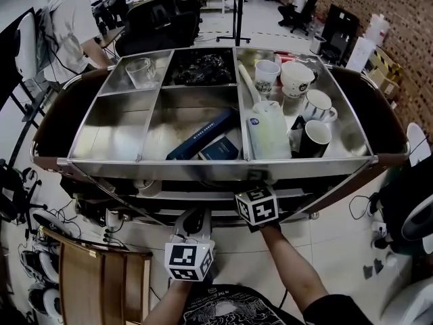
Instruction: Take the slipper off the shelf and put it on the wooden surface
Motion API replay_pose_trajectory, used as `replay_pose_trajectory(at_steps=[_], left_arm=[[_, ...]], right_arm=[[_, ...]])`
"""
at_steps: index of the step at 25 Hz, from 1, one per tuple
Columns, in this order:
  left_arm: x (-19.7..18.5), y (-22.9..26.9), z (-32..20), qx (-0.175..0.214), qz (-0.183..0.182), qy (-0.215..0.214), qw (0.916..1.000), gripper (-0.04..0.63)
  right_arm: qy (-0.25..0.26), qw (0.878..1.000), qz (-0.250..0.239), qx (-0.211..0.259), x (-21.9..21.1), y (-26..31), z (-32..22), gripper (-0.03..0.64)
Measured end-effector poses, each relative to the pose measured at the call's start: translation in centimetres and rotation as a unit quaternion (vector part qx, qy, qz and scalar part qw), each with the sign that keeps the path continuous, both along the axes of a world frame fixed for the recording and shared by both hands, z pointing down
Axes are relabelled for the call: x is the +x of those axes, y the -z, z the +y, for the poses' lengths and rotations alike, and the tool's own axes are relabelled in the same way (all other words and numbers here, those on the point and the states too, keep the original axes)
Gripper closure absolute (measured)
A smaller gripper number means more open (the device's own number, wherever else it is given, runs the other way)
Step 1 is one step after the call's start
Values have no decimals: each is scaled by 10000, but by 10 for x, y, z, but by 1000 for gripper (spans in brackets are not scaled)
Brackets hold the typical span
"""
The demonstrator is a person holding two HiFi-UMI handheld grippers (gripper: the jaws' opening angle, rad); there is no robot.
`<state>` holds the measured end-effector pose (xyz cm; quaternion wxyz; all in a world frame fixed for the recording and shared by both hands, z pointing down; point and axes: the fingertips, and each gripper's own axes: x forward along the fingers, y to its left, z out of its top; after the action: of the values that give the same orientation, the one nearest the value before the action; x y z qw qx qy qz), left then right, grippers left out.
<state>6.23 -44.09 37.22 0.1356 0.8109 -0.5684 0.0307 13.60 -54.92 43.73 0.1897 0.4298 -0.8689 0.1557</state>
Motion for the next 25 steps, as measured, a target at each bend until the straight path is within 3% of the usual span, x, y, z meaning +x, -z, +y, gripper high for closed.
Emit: replay_pose_trajectory(at_steps=[25], left_arm=[[23, 38, 78, 341, -130, 336, 9988, 589]], right_arm=[[391, 9981, -177, 449, 6, 57, 100, 614]])
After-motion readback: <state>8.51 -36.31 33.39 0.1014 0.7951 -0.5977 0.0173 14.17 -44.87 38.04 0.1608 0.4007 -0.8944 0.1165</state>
